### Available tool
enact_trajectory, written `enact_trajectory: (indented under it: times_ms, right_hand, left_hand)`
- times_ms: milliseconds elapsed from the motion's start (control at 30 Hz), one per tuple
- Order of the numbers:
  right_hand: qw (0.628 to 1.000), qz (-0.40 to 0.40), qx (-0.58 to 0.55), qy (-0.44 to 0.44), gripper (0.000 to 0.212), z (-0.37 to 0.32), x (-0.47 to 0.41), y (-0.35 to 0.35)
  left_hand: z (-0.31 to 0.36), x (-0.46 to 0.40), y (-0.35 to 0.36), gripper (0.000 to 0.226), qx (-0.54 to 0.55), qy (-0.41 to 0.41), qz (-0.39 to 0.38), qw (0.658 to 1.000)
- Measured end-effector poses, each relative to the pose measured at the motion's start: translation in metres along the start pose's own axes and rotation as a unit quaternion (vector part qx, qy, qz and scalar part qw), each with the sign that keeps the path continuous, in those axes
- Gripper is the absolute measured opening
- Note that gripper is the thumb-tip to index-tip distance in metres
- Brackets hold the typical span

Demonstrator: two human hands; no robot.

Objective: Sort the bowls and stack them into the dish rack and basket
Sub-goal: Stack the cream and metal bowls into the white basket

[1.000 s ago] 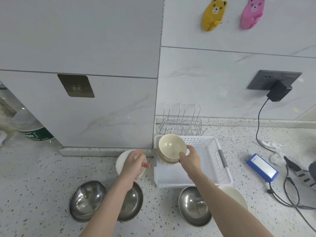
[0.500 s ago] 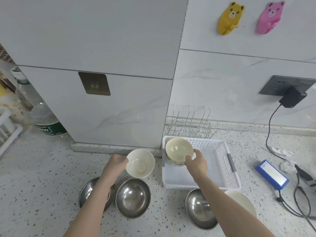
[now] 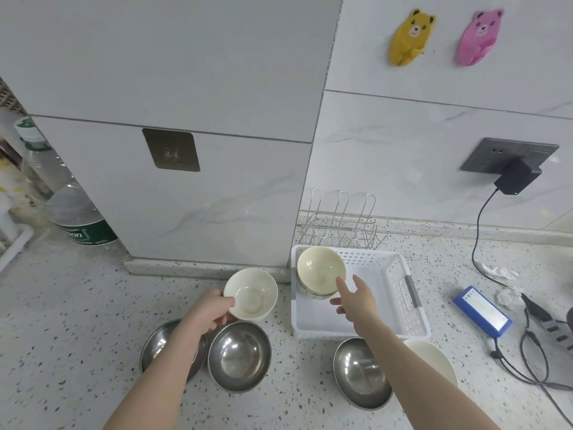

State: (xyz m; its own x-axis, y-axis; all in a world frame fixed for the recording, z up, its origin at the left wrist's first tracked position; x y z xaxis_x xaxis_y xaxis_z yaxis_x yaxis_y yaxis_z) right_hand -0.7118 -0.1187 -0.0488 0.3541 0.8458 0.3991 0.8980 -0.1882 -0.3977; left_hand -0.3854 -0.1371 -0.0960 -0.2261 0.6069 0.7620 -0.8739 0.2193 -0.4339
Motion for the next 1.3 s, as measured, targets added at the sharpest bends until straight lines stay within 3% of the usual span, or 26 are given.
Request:
enact_trajectory:
  times_ms: [367,600,767,1133,1300]
  right_hand:
    - [0.999,-0.007,-0.044,-0.009,0.067,-0.006,0.026,-0.009]
    - [0.994,-0.016,-0.106,0.006,0.048,-0.012,0.046,-0.027]
    - [0.989,0.003,-0.147,-0.002,0.035,-0.011,0.055,-0.050]
    - [0.971,0.080,-0.226,0.016,0.024,0.058,0.064,-0.169]
    - [0.985,0.134,-0.101,0.047,0.031,0.103,0.059,-0.232]
  left_hand:
    - [-0.002,0.011,0.011,0.010,0.106,0.001,-0.019,0.994]
    - [0.008,0.033,0.007,0.013,0.233,0.041,-0.028,0.971]
    - [0.014,0.057,0.005,0.016,0.255,0.065,-0.027,0.965]
    - [0.003,0.123,0.055,0.015,0.336,0.042,-0.069,0.938]
    - [0.005,0.141,0.093,0.016,0.355,0.034,-0.086,0.930]
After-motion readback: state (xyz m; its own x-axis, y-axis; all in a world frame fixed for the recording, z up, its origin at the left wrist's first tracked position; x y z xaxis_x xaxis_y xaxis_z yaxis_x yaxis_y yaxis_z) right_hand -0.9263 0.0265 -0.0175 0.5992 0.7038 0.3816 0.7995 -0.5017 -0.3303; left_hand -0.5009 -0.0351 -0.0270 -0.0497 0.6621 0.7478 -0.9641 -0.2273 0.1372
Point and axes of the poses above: each hand's wrist, its own x-axis away from the middle knuckle, its own y-axis out of the palm, z = x × y, the point moved 6 cm from there along -x, towards the middle knuckle, and after that the axes turned 8 degrees about -y, right-handed, at the moved point
